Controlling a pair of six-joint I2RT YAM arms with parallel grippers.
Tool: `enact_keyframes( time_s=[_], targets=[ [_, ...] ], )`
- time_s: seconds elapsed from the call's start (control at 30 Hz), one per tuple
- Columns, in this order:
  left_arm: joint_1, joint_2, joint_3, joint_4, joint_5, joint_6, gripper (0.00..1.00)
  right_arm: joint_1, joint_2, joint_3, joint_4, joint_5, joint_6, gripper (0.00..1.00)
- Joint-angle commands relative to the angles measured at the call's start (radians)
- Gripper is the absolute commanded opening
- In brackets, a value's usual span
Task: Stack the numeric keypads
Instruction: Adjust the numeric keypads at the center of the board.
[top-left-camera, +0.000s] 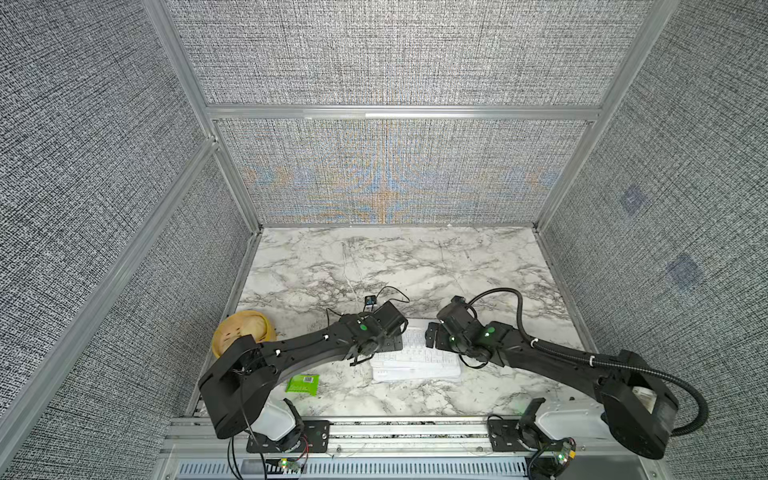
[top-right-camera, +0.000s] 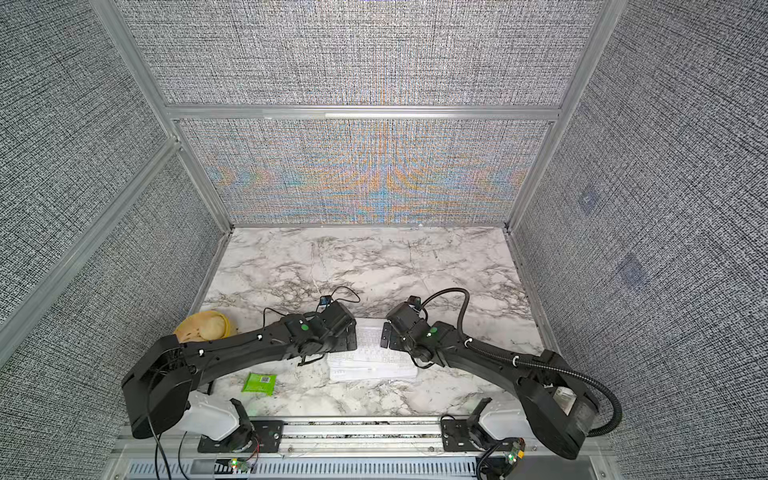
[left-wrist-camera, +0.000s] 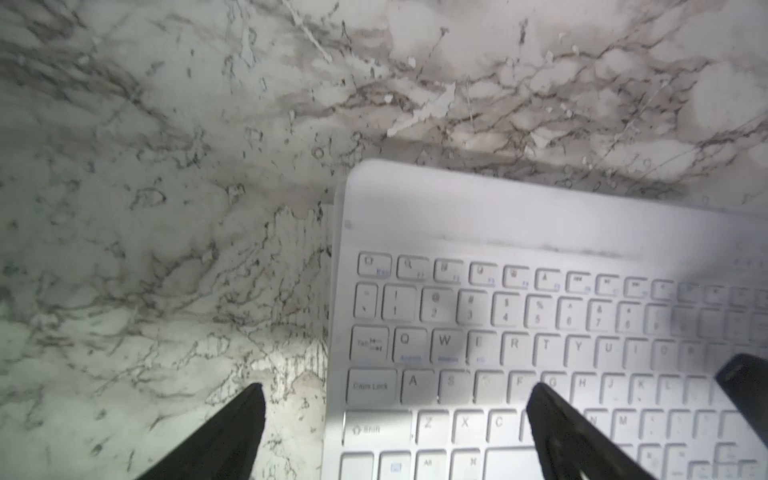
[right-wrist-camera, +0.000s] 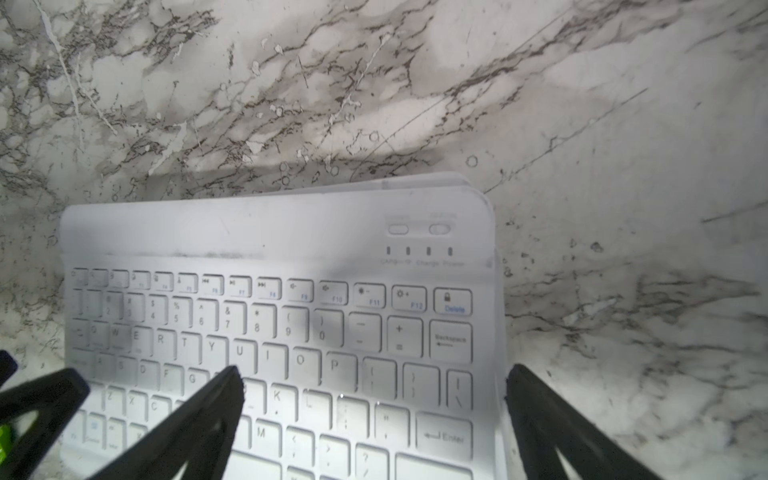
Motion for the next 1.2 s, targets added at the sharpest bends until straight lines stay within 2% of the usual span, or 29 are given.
enact_keyframes(
  time_s=[0.0, 0.17, 0.27, 0.43, 0.57, 0.83, 1.17],
  targets=[
    [0.043, 0.019, 0.027, 0.045, 0.024, 0.105, 0.99, -0.006, 0.019, 0.021, -0.008, 0.063, -0.023, 0.99],
    [0.135, 0.07, 0.027, 0.146, 0.15, 0.159, 0.99, -0.024, 0.073, 0.053, 0.019, 0.069, -0.028, 0.99],
    [0.15, 0.113, 0.055, 0.162, 0.183, 0.179, 0.99, -0.03, 0.104, 0.068, 0.035, 0.061, -0.036, 0.99],
    [0.155, 0.186, 0.106, 0.167, 0.202, 0.199, 0.99, -0.043, 0.143, 0.084, 0.07, 0.038, -0.05, 0.99],
    [0.157, 0.232, 0.154, 0.099, 0.191, 0.203, 0.99, -0.05, 0.168, 0.099, 0.074, 0.03, -0.052, 0.99],
    [0.158, 0.136, 0.112, 0.088, 0.145, 0.197, 0.99, -0.052, 0.172, 0.105, 0.064, 0.022, -0.052, 0.99],
    [0.172, 0.217, 0.097, 0.166, 0.219, 0.184, 0.99, -0.052, 0.189, 0.113, 0.057, 0.013, -0.058, 0.99]
  ],
)
